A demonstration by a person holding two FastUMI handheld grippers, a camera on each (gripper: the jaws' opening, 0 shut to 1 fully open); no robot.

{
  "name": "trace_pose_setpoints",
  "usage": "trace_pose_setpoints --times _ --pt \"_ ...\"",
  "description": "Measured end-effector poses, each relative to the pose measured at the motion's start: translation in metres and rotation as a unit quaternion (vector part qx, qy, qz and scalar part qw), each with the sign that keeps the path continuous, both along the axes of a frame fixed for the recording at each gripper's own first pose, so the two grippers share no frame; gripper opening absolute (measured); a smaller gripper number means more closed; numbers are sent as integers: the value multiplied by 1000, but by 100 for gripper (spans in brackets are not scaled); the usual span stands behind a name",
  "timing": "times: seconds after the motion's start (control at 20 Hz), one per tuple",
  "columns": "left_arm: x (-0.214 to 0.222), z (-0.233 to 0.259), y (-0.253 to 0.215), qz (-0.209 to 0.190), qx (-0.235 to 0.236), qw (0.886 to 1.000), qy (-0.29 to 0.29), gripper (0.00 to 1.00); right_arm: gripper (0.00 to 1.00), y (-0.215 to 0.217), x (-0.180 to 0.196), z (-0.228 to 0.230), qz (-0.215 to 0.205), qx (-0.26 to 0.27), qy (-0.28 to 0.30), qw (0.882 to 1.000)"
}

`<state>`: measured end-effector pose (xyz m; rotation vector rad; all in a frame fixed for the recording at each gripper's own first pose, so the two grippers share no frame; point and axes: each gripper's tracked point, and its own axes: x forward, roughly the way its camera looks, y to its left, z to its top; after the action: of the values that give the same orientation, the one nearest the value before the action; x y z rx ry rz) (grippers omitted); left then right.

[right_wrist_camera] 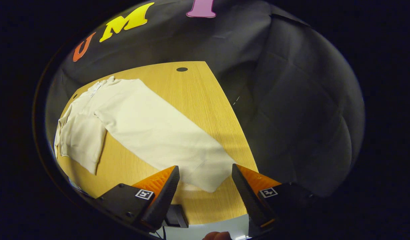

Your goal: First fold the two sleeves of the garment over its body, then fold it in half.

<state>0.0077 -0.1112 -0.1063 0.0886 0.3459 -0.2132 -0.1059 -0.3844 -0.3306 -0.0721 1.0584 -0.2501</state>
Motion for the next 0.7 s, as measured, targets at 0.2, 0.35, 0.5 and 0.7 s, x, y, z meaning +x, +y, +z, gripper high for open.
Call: trace_pose_setpoints --times 0.2,0.35,0.5,0.7 --pt "0 0 7 6 12 1000 1 98 96 -7 11 -11 -19 20 7 1000" --pt "2 -2 9 9 17 1000 3 98 96 -9 8 -30 -16 19 21 999" --pt "1 -1 5 1 16 1000 1 98 99 -12 4 -40 -39 41 23 998" --pt "3 0 0 -5 17 1000 2 98 99 -12 -1 -42 -46 50 18 998"
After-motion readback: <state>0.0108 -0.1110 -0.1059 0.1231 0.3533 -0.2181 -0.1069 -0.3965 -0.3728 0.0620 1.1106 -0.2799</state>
